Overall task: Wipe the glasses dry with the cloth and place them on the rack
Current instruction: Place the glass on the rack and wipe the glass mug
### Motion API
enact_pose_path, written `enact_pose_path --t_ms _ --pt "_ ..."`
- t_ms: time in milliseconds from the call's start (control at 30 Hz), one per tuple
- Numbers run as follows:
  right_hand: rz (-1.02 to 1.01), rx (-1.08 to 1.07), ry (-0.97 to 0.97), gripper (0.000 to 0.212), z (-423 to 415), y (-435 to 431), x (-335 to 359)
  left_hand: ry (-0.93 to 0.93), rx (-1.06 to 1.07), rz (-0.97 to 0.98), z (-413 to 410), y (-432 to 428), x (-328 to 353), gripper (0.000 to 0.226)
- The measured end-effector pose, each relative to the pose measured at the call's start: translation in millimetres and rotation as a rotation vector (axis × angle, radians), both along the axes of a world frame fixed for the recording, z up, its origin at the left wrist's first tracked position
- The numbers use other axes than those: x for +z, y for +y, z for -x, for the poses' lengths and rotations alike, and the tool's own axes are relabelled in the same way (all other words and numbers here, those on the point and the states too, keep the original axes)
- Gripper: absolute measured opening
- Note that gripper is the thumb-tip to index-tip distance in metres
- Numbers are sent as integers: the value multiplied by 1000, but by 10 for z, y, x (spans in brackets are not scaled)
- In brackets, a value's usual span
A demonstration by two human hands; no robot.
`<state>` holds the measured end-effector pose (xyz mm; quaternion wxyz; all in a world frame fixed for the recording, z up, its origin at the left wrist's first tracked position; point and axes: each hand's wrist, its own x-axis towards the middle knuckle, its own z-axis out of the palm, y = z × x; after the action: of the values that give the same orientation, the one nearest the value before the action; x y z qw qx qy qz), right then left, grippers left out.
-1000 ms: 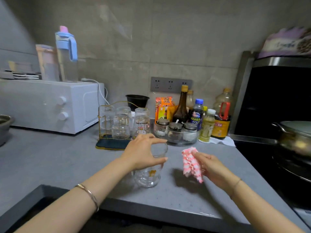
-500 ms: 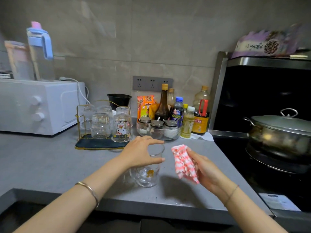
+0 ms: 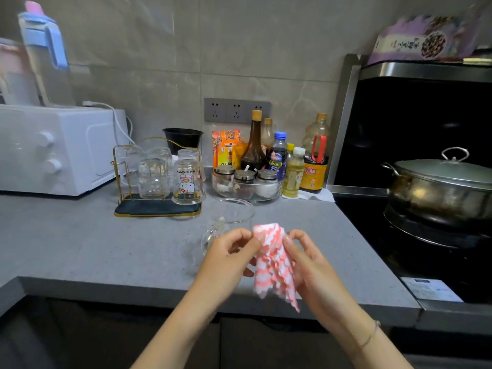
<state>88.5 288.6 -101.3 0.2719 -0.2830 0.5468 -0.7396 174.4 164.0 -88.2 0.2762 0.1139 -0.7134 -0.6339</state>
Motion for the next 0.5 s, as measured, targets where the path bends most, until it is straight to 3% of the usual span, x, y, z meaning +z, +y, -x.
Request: enact_pose_path --t_ms 167,267,333,500 --pt "-103 58 -76 59 -39 64 -133 67 169 350 -133 41 -87 19" --pt "-194 25 87 54 -69 81 -173 18 209 545 -209 97 -92 22" --pt "-207 -31 129 45 -69 96 -179 25 142 469 -223 103 -85 20" --pt "-91 -48 97 30 -32 179 -116 3 14 -68 -210 0 -90 17"
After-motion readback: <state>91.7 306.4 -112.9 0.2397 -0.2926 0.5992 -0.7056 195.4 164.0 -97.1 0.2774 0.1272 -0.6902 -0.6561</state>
